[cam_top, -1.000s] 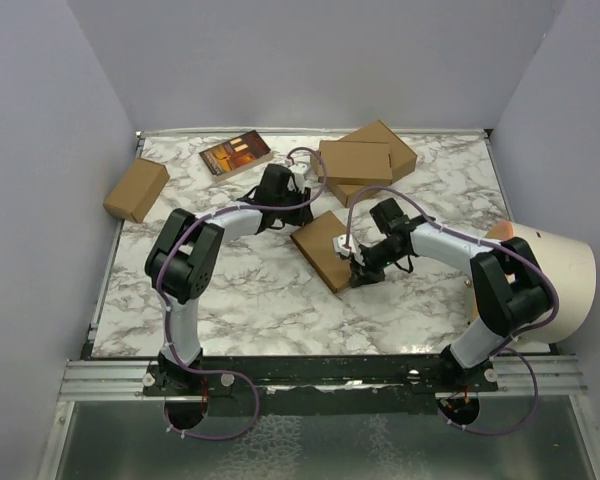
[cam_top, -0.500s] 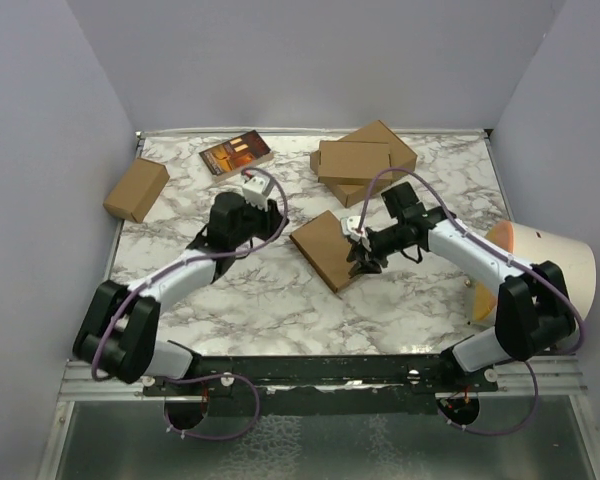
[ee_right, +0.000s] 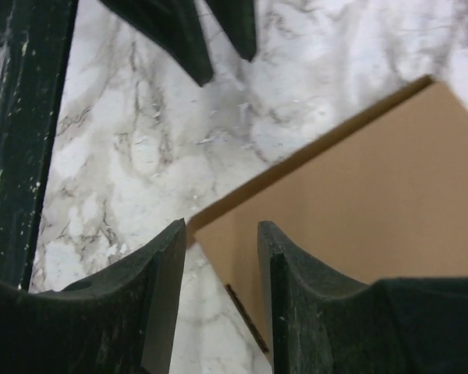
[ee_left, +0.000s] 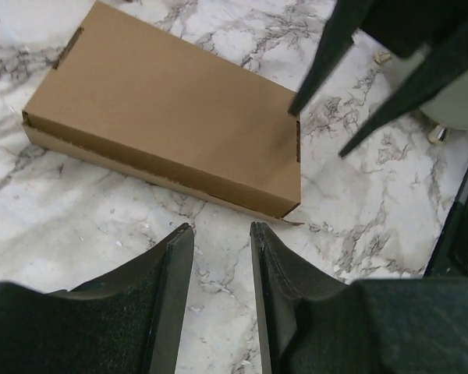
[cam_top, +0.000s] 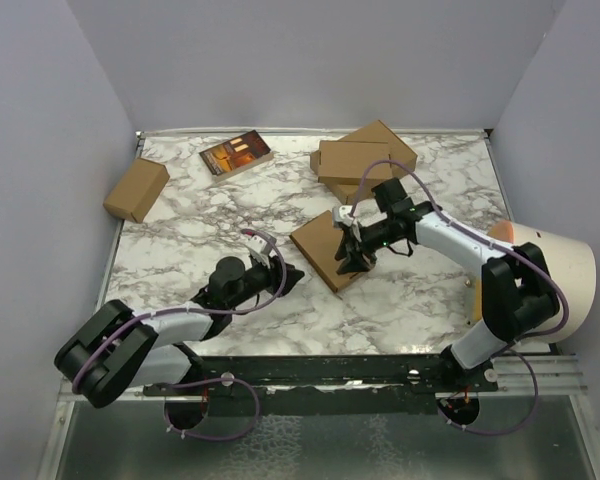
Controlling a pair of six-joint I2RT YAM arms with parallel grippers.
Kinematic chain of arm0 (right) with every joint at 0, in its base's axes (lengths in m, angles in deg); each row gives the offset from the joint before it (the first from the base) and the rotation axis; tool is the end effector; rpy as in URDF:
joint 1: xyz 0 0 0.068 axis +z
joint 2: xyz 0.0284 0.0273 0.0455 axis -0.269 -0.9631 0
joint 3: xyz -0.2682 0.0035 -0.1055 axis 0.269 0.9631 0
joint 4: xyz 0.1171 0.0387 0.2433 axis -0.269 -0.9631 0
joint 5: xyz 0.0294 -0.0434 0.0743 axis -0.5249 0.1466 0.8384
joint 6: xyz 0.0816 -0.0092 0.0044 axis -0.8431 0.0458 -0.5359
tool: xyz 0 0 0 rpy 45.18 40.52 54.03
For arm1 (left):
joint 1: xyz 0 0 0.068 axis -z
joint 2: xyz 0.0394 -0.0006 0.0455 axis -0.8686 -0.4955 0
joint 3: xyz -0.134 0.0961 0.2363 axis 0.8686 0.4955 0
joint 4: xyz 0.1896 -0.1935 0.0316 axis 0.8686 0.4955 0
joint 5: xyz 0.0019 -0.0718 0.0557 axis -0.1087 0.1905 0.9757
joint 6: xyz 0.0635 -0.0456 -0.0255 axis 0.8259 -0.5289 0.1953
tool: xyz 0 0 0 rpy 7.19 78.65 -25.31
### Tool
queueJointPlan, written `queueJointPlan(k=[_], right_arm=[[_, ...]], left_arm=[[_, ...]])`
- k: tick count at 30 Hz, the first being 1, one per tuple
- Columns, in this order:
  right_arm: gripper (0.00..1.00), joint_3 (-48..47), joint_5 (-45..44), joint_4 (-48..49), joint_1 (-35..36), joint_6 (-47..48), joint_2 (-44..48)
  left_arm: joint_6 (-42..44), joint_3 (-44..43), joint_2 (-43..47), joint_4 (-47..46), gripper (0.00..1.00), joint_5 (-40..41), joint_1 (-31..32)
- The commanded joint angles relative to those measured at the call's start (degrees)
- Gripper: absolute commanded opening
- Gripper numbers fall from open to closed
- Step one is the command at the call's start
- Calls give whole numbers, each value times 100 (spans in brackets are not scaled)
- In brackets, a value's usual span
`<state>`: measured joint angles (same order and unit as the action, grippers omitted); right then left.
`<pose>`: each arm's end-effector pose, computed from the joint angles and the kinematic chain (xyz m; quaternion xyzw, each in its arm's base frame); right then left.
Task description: Fold the paper box
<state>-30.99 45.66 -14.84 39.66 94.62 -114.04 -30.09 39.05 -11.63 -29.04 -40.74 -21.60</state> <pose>0.2785 0.1895 0.2180 -0.5902 0.6353 0.4094 0.2838 0.1870 -0.1715 0.1701 0.1809 0.7369 -0.4075 0.5081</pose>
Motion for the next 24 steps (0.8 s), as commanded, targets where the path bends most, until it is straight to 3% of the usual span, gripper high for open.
queueJointPlan(k=[1,4,7,24], right_arm=[[37,436,-442,478,482,507,152],[22,320,-715,453,521,455,-114],[17,116,-916,29,521,505,-466],[13,330,-1366,88,569,632,-727]], left_arm=[[-1539,-124,-443,-469,39,323,-19],[-1919,-300,-778,-552,39,205,-37],[-1978,-448,-946,-417,39,147,-46],[-2358,-395,-1454,-524,39,-349,-47]])
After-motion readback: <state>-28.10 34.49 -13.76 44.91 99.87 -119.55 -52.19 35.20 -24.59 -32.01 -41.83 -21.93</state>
